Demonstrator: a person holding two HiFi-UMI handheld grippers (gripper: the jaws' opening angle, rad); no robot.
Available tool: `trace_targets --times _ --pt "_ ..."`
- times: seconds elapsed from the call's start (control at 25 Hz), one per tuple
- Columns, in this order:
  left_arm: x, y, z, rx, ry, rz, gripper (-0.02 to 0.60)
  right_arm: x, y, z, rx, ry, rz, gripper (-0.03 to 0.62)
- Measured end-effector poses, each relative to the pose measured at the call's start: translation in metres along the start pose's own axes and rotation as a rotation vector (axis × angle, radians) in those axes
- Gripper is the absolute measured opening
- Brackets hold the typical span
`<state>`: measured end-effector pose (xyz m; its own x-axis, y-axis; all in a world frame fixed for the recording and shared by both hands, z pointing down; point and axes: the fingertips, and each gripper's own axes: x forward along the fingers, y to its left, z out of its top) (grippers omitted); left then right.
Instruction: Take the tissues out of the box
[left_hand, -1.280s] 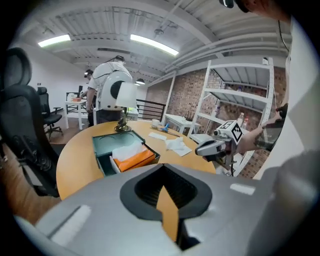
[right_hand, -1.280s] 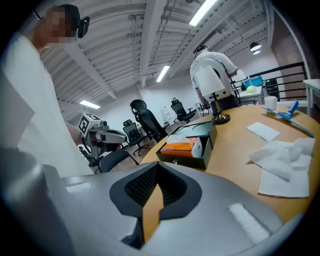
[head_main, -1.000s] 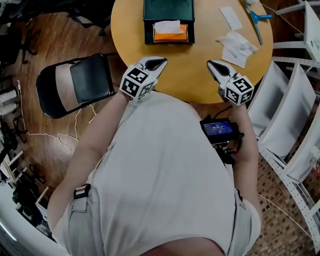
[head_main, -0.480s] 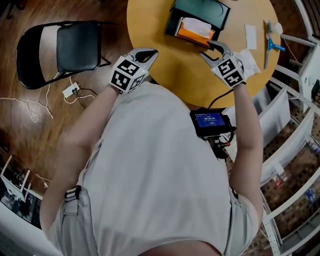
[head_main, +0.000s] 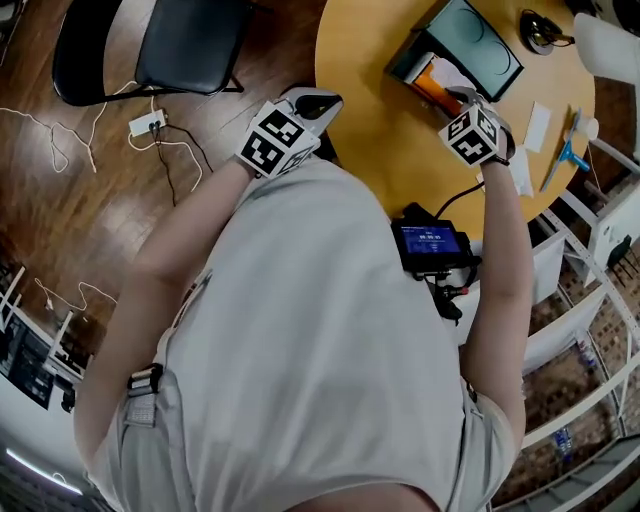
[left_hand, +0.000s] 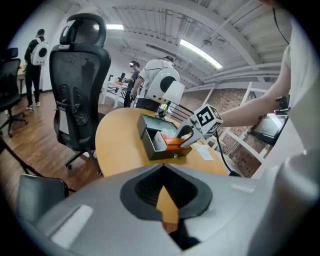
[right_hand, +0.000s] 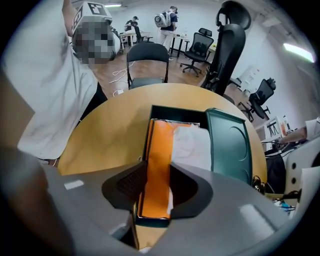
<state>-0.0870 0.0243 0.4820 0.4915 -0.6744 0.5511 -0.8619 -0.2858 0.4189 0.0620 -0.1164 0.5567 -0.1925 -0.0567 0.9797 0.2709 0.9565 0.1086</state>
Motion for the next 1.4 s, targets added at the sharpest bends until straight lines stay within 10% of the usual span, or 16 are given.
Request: trace_targets --times 0.4,0.76,1.04,1.4 --pt "0.016 -0.001 0.003 0.007 0.019 -0.038 0.000 -0.032 -0.018 0.006 0.011 -0.034 -0.098 0.058" --pt "0.046 -0.057 0.025 0.214 0.096 -0.202 0.000 -0.125 -0.008 -0.064 0.213 -0.046 -0.332 0.061" --pt "0.165 -0.078 -0.018 0.321 0.204 -0.371 0.000 0.001 0.097 -0.214 0.458 0.086 -0.218 0.063" --pt "0.161 -0.086 -0.036 0.340 0.263 -0.332 0.000 0.051 0.144 -0.230 0.465 0.061 -0.116 0.073"
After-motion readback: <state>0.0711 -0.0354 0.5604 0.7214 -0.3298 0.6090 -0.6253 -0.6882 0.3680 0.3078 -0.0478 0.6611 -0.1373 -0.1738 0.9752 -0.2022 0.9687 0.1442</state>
